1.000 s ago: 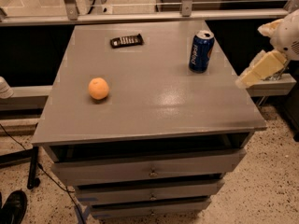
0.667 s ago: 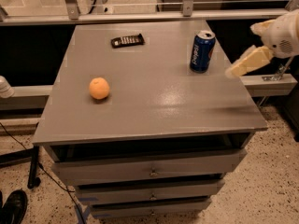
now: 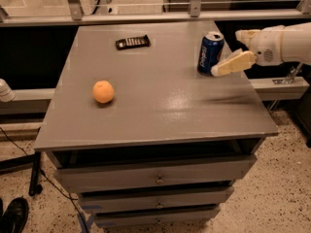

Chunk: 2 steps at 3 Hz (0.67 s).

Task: Knock pepsi can over

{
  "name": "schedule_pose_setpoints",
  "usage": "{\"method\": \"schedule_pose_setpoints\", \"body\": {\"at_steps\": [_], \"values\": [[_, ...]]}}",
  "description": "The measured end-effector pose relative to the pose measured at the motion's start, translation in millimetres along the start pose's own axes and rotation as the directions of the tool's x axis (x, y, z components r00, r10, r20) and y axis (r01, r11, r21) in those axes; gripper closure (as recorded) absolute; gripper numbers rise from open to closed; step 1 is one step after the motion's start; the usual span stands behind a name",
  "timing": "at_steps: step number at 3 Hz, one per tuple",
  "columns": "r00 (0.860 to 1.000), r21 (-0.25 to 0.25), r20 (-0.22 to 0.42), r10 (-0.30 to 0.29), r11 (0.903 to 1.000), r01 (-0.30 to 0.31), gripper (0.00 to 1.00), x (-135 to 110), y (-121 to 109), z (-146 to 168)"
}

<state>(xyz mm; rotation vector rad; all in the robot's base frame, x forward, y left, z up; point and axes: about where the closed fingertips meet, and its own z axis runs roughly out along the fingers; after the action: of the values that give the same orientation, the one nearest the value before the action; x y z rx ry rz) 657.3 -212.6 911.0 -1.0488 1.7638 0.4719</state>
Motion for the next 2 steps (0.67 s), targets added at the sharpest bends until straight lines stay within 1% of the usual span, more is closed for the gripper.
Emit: {"method": "schedule_pose_setpoints", "body": {"at_steps": [1,2], "values": [[0.992,-0.053,0.12,0.035,0.9982,-0.029,0.0,-7,2,29],[0.973,-0.113,0.221,0.067,0.9926,-0.043,0.0,-24,10,43]]}}
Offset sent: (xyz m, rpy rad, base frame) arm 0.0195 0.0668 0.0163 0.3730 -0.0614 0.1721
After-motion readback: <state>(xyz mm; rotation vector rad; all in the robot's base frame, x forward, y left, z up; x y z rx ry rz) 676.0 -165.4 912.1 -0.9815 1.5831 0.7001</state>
